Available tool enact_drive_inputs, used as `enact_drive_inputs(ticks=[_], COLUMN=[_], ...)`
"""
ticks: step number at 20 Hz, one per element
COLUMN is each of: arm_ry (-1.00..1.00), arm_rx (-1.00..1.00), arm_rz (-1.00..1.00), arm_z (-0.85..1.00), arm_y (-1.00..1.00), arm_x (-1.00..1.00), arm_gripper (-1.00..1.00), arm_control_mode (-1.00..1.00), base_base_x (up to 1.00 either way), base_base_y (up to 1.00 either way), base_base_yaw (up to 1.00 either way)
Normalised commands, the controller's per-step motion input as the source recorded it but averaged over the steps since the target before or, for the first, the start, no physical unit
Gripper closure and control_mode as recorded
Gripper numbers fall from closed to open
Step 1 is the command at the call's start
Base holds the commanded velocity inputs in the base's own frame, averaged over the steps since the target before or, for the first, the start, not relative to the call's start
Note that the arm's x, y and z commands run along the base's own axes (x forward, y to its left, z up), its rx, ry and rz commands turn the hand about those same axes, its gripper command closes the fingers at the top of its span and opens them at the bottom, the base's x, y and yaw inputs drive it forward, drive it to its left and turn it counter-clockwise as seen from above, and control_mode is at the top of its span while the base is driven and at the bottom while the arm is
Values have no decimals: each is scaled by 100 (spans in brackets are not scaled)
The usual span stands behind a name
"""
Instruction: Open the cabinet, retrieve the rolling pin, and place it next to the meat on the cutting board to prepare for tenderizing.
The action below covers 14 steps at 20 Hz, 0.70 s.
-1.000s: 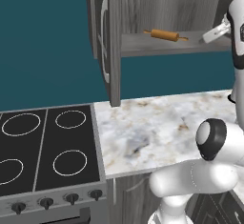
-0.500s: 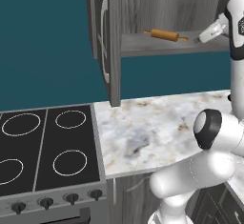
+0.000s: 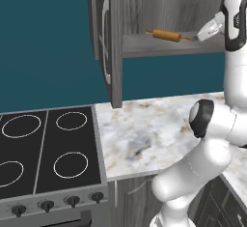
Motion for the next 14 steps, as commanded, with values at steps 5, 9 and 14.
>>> enact_drive_inputs(ticks=[5, 9, 14], arm_ry=[4, 5, 5], arm_rx=[0, 0, 0], arm_rz=[3, 0, 1], arm_z=[0, 0, 0], arm_y=[0, 0, 0], arm_x=[35, 33, 33], arm_gripper=[-100, -100, -100], arm_control_mode=[-100, -100, -100], base_base_x=[0, 0, 0], base_base_y=[0, 0, 0], base_base_yaw=[0, 0, 0])
